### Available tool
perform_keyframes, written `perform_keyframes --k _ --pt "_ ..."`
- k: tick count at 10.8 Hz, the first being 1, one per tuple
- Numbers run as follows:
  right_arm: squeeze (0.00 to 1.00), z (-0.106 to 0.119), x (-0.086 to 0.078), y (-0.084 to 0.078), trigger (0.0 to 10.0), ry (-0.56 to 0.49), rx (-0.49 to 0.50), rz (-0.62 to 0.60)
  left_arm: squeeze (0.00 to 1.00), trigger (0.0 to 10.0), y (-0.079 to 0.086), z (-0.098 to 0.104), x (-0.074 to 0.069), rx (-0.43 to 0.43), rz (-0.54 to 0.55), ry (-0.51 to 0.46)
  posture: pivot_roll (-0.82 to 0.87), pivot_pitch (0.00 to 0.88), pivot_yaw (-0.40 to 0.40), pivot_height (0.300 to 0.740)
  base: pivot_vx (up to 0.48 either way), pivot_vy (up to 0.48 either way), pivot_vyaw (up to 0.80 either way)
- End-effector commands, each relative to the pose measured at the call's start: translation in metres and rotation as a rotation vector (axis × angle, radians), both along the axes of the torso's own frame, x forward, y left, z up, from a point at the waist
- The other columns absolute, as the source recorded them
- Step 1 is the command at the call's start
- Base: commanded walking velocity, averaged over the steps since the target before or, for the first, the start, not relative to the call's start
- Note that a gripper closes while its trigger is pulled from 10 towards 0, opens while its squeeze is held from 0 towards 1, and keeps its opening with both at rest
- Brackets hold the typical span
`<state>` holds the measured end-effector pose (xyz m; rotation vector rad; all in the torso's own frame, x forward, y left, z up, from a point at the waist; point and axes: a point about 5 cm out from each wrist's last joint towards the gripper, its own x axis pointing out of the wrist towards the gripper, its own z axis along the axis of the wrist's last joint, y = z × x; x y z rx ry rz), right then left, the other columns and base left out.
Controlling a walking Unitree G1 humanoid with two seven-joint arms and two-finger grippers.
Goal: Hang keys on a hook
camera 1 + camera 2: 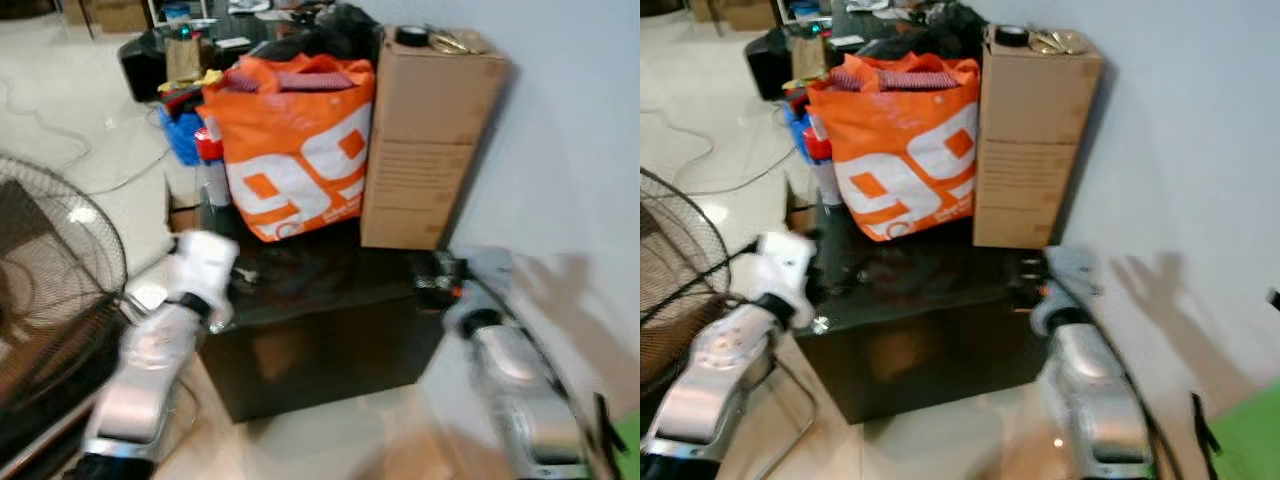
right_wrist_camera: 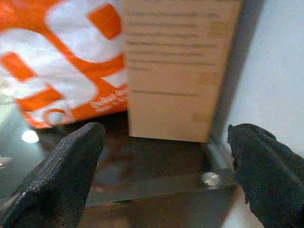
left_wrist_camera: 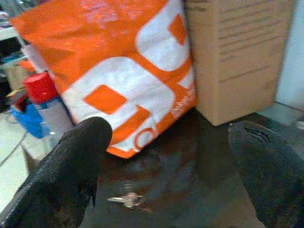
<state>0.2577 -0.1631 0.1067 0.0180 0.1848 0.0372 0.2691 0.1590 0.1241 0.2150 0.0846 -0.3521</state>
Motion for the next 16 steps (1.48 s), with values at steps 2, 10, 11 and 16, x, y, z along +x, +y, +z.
perform_keyframes --k 2,10,11,16 --pt "1.00 0.004 0.003 0.010 10.0 -0.028 0.009 0.037 0.00 10.0 0.009 0.002 0.002 0.021 0.024 -0.007 0.01 0.000 0.014 0.740 0.347 0.000 0.00" --pt "1.00 0.003 0.006 0.012 10.0 -0.027 -0.035 0.107 0.00 10.0 0.008 0.002 0.003 0.035 0.016 -0.006 0.01 0.000 0.017 0.740 0.326 0.000 0.30" --pt "1.00 0.003 0.008 0.012 10.0 -0.021 -0.070 0.129 0.00 10.0 0.008 0.002 0.004 0.051 0.015 -0.005 0.01 0.000 0.016 0.740 0.000 0.000 0.00" --pt "0.00 -0.007 0.031 0.023 10.0 0.039 -0.225 0.297 0.00 10.0 0.008 -0.007 0.005 0.134 -0.123 0.061 0.01 0.000 0.006 0.740 0.000 0.000 0.00"
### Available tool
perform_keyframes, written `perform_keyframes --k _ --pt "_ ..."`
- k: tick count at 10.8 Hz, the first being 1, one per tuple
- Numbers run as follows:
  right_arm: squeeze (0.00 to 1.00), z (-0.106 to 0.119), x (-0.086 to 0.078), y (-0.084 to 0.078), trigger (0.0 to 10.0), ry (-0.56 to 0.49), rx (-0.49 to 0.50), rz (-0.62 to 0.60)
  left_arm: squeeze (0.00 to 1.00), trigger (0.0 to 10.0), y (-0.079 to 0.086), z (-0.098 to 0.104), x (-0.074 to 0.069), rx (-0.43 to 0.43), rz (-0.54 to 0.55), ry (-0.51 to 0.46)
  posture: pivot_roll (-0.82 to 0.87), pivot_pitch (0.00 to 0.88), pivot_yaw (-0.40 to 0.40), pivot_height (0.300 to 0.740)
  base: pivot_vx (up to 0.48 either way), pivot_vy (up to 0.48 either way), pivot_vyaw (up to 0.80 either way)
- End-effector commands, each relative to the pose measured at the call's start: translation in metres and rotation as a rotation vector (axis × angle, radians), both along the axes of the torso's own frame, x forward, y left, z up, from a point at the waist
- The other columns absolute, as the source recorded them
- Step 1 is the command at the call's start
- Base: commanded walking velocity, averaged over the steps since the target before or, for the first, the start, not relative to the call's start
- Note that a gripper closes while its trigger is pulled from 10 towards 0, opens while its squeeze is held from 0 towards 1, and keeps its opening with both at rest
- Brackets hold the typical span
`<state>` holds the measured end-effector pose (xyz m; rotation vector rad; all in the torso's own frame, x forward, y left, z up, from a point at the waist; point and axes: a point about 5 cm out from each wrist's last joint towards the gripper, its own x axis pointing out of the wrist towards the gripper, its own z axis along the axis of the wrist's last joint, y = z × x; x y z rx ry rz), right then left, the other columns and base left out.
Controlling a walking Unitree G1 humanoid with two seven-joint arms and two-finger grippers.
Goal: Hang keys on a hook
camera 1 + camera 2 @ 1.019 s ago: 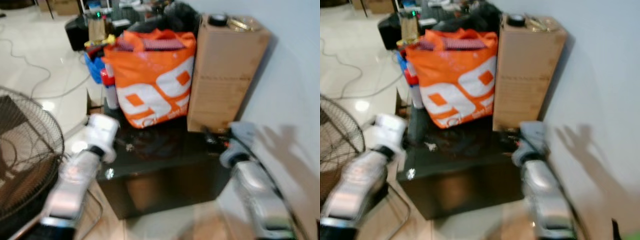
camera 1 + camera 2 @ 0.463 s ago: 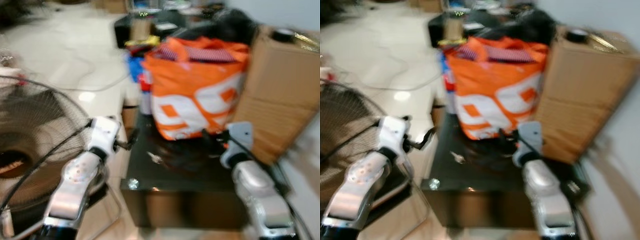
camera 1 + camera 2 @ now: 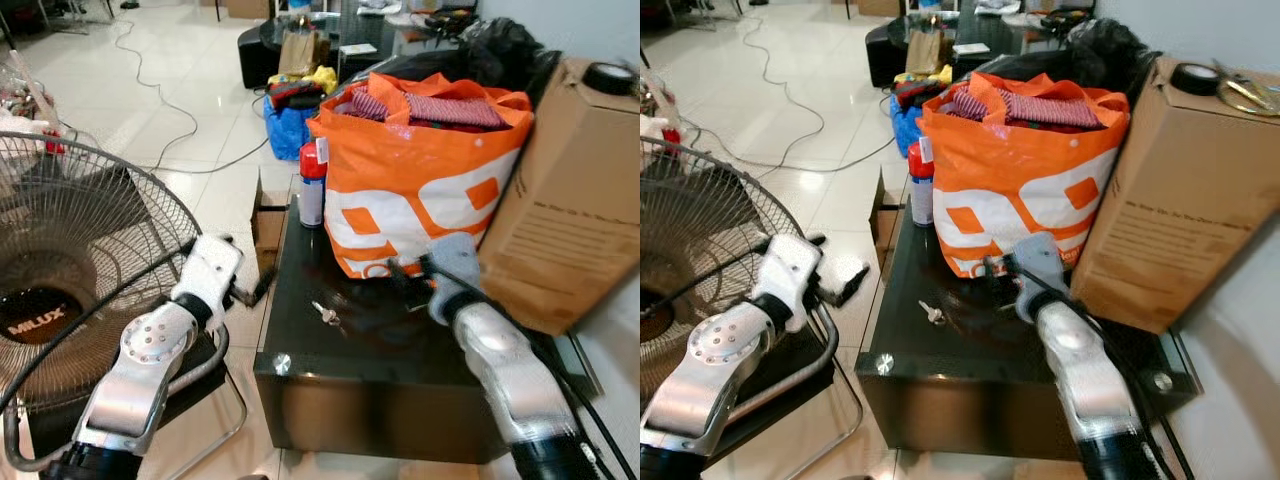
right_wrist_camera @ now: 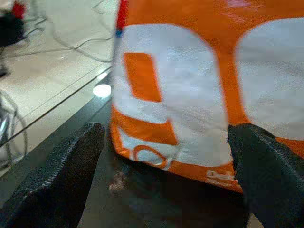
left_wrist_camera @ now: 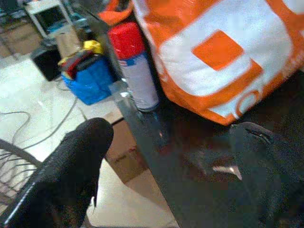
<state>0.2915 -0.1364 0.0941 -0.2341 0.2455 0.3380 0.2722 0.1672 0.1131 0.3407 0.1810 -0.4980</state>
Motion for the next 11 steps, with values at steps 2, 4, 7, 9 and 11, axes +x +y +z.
perform_keyframes --k 2,4,7,9,11 --pt "0.00 -0.020 0.003 0.027 10.0 0.073 -0.029 0.170 0.00 10.0 -0.003 -0.010 -0.005 0.056 -0.153 0.098 0.01 0.000 -0.010 0.740 0.000 0.000 0.00" --pt "0.00 -0.047 0.000 0.055 10.0 0.147 -0.065 0.293 0.00 10.0 0.008 -0.021 -0.017 0.146 -0.231 0.169 0.03 0.000 -0.043 0.740 0.000 0.000 0.00" --pt "1.00 -0.070 -0.006 0.087 10.0 0.234 0.008 0.377 0.00 10.0 0.026 -0.012 -0.035 0.182 -0.269 0.208 0.09 0.000 -0.109 0.740 0.000 0.000 0.00" --pt "0.00 -0.074 -0.009 0.102 10.0 0.216 -0.022 0.417 0.00 10.0 0.032 0.000 -0.047 0.180 -0.275 0.210 0.13 0.072 -0.132 0.740 0.000 0.000 0.00" --pt "0.00 -0.074 -0.009 0.112 10.0 0.191 -0.028 0.417 0.00 10.0 0.031 0.009 -0.059 0.178 -0.283 0.211 0.15 0.121 -0.130 0.740 0.000 0.000 0.00"
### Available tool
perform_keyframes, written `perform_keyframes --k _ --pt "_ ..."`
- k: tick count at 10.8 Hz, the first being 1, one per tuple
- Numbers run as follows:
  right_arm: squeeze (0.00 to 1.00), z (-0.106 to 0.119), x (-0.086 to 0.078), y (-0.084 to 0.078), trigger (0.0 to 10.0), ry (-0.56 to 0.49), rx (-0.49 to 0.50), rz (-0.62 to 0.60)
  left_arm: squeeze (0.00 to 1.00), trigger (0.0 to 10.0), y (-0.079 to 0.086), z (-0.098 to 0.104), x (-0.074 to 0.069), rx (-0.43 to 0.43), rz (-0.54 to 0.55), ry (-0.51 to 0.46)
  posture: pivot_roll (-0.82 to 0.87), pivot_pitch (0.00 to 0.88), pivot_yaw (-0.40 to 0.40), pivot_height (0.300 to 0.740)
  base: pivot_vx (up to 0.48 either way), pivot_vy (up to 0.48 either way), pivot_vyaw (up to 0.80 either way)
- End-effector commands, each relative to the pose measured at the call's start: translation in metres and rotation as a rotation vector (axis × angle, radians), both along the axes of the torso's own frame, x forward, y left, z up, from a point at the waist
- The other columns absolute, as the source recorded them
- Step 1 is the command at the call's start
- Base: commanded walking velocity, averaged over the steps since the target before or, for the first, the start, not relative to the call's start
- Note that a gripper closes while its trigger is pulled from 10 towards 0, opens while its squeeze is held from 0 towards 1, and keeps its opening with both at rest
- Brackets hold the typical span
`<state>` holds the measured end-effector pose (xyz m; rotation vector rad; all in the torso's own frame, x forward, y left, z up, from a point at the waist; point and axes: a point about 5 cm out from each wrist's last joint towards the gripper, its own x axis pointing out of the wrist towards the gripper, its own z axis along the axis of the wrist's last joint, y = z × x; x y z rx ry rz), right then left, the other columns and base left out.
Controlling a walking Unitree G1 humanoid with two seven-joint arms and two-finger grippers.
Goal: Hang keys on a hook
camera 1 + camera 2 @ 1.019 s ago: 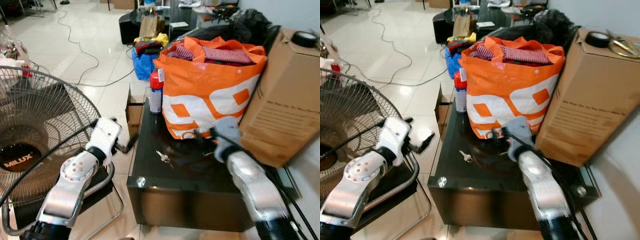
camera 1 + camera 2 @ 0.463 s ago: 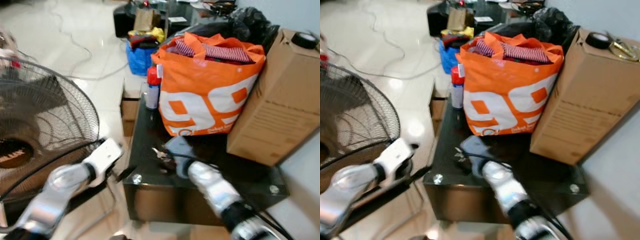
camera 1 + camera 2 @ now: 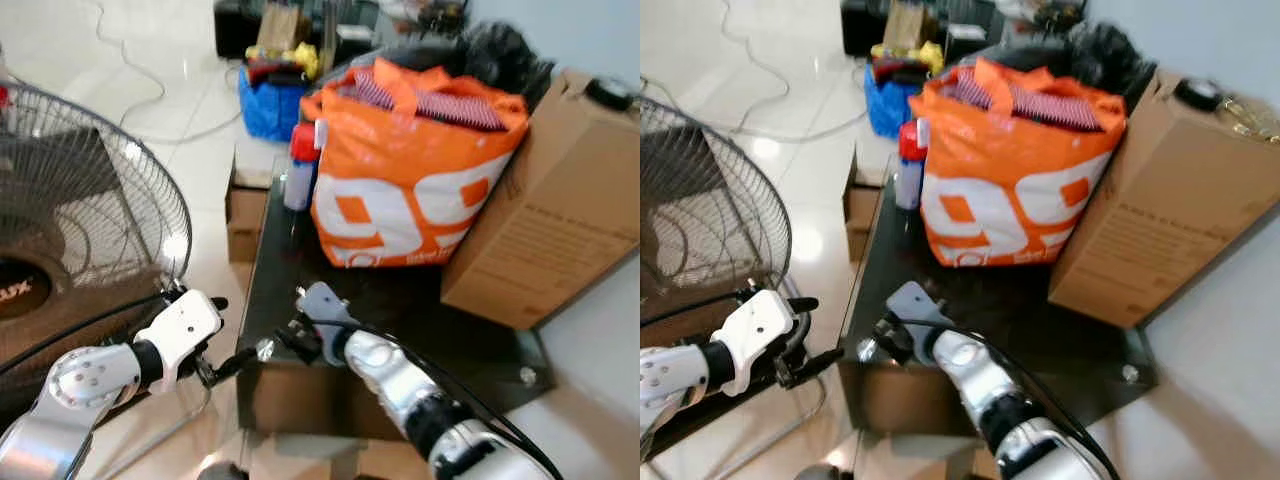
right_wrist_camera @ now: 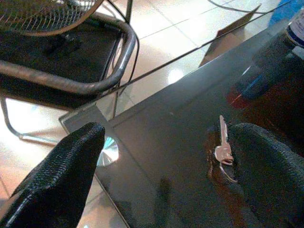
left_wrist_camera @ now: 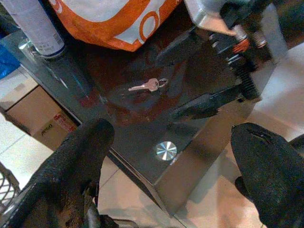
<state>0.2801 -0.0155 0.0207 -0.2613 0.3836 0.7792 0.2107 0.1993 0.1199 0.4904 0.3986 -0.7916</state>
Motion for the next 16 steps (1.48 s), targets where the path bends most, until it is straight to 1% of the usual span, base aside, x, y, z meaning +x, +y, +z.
perform_keyframes --k 1,2,3,4,5,6,7,8,9,10,11,12,13,14,15,16 --pt "0.00 0.003 0.006 -0.006 10.0 -0.017 0.019 -0.072 0.00 10.0 -0.004 0.006 -0.003 -0.011 -0.011 -0.014 0.12 0.125 -0.103 0.740 0.000 0.000 0.00" --pt "0.00 0.006 0.008 -0.008 10.0 -0.036 0.047 -0.103 0.00 10.0 -0.006 0.007 0.001 -0.027 0.008 -0.038 0.11 0.111 -0.086 0.740 0.000 0.000 0.00" --pt "0.00 0.012 0.010 -0.019 10.0 -0.070 0.093 -0.158 0.00 10.0 -0.012 0.010 0.010 -0.066 0.044 -0.084 0.07 0.077 -0.060 0.740 0.000 0.000 0.00" --pt "0.00 0.022 0.009 -0.038 10.0 -0.126 0.132 -0.229 0.00 10.0 -0.015 0.006 0.020 -0.091 0.082 -0.098 0.04 0.048 -0.041 0.740 0.000 0.000 0.00" --pt "0.00 0.033 0.006 -0.063 10.0 -0.186 0.145 -0.326 0.00 10.0 -0.018 0.001 0.032 -0.094 0.083 -0.111 -0.02 0.000 -0.007 0.740 0.000 0.000 0.00" --pt "0.00 0.042 -0.002 -0.089 10.0 -0.232 0.133 -0.409 0.00 10.0 -0.023 -0.004 0.047 -0.112 0.089 -0.132 -0.06 0.000 0.018 0.740 0.000 0.000 0.00" --pt "0.00 0.048 -0.014 -0.105 10.0 -0.233 0.129 -0.443 0.00 10.0 -0.029 -0.007 0.056 -0.117 0.078 -0.137 -0.08 0.000 0.027 0.740 0.000 0.000 0.00" --pt "0.00 0.051 -0.037 -0.125 10.0 -0.211 0.080 -0.419 0.00 10.0 -0.037 -0.018 0.069 -0.102 0.062 -0.125 -0.12 0.000 0.034 0.740 0.000 0.000 0.00" --pt "0.00 0.057 -0.060 -0.137 10.0 -0.177 0.035 -0.351 0.70 10.0 -0.045 -0.035 0.077 -0.124 0.029 -0.059 -0.16 0.000 0.047 0.740 0.000 0.000 0.00" --pt "0.00 0.062 -0.070 -0.140 10.0 -0.162 0.028 -0.313 1.00 10.0 -0.049 -0.044 0.079 -0.130 0.017 0.004 -0.17 0.000 0.049 0.740 0.000 0.000 0.00" --pt "0.00 0.072 -0.081 -0.143 10.0 -0.146 0.019 -0.261 1.00 10.0 -0.053 -0.053 0.083 -0.118 -0.011 0.047 -0.20 0.000 0.038 0.740 0.000 0.000 0.00" --pt "0.00 0.078 -0.088 -0.141 10.0 -0.127 0.023 -0.217 1.00 10.0 -0.056 -0.061 0.089 -0.079 -0.019 0.061 -0.20 0.000 0.027 0.740 0.000 0.000 0.00" --pt "0.00 0.079 -0.092 -0.137 10.0 -0.110 0.012 -0.186 0.78 10.0 -0.060 -0.067 0.092 -0.015 -0.067 0.071 -0.21 0.006 0.021 0.740 0.000 0.000 0.00" --pt "0.00 0.083 -0.100 -0.134 10.0 -0.086 0.003 -0.175 0.00 10.0 -0.062 -0.074 0.096 0.089 -0.126 0.083 -0.23 0.037 0.017 0.740 0.000 0.000 0.00" --pt "0.00 0.085 -0.107 -0.134 10.0 -0.064 0.004 -0.177 0.00 10.0 -0.060 -0.079 0.098 0.158 -0.133 0.078 -0.25 0.065 0.015 0.740 0.000 0.000 0.00" --pt "0.00 0.087 -0.118 -0.132 10.0 -0.037 0.001 -0.173 0.00 10.0 -0.060 -0.079 0.104 0.193 -0.111 0.049 -0.26 0.089 0.013 0.740 0.000 0.000 0.00"
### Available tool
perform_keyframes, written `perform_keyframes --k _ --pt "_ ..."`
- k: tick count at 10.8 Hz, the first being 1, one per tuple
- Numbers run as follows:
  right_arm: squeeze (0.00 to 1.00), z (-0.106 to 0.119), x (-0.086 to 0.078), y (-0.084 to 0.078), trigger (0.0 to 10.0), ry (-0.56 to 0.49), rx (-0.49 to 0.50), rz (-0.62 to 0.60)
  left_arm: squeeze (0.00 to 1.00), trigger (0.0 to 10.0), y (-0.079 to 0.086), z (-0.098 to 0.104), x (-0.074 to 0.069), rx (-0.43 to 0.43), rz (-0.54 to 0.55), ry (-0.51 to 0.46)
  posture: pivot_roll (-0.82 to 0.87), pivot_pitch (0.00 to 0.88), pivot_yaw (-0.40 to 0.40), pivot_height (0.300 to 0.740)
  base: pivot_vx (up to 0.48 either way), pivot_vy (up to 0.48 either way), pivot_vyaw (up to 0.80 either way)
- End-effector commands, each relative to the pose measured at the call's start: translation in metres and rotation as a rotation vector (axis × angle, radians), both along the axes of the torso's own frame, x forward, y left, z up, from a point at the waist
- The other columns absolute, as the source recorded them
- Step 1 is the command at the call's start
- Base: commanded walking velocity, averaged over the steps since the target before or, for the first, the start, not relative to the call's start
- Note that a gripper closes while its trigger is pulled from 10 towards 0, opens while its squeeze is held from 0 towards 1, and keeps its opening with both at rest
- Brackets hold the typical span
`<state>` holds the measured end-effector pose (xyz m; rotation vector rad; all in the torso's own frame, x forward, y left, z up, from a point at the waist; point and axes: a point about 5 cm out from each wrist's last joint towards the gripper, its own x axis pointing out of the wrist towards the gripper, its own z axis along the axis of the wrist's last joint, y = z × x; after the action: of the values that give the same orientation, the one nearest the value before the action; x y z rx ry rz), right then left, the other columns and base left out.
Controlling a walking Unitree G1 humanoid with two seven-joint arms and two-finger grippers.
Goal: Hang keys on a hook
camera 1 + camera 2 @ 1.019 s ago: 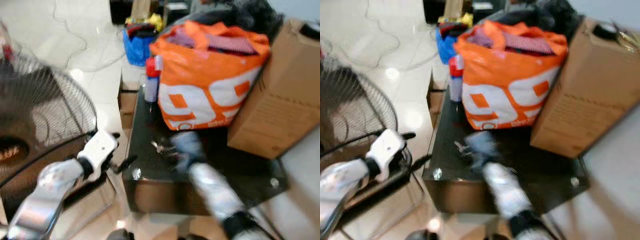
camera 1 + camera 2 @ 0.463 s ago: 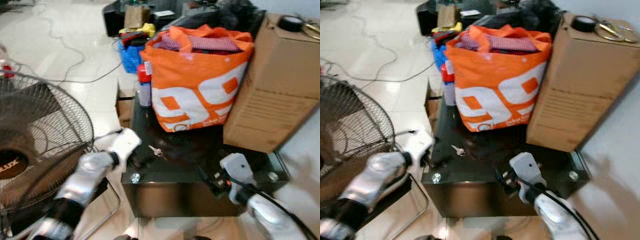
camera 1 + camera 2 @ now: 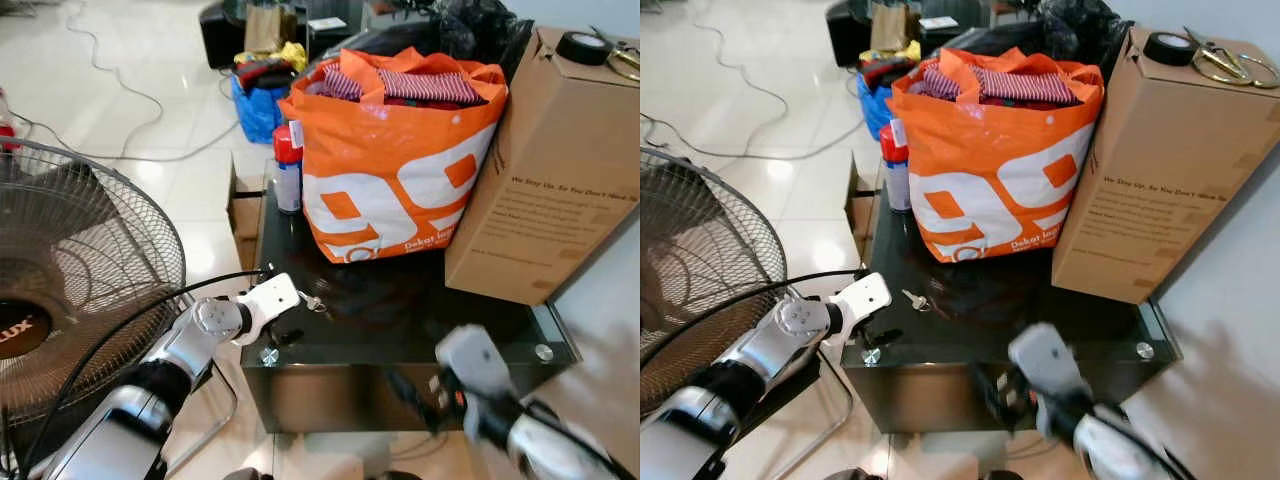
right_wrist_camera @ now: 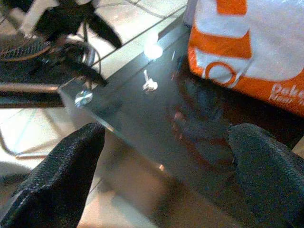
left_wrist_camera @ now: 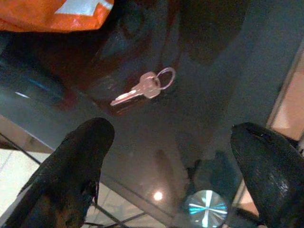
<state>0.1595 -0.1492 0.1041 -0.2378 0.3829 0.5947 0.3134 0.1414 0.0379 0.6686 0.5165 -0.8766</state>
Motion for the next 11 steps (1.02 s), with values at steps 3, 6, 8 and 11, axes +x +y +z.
perform_keyframes --k 3,6,8,11 --pt "0.00 0.008 -0.014 0.008 10.0 0.018 0.029 0.005 0.00 10.0 -0.001 0.005 0.012 0.116 -0.018 -0.114 -0.28 0.142 0.002 0.740 0.000 0.000 0.00" --pt "0.00 0.011 -0.018 0.011 10.0 0.017 0.024 -0.008 0.00 10.0 -0.017 0.008 0.009 0.061 -0.120 -0.241 -0.28 0.157 -0.012 0.740 0.000 0.000 0.00" --pt "0.00 0.013 -0.022 0.015 10.0 0.020 0.036 -0.017 0.00 10.0 -0.020 0.002 0.005 0.086 -0.154 -0.258 -0.28 0.164 -0.015 0.740 0.000 0.000 0.00" --pt "0.00 0.016 -0.021 0.018 10.0 0.009 0.054 -0.022 0.00 10.0 -0.016 -0.008 0.001 0.156 -0.161 -0.242 -0.28 0.184 -0.017 0.740 0.000 0.000 0.00"
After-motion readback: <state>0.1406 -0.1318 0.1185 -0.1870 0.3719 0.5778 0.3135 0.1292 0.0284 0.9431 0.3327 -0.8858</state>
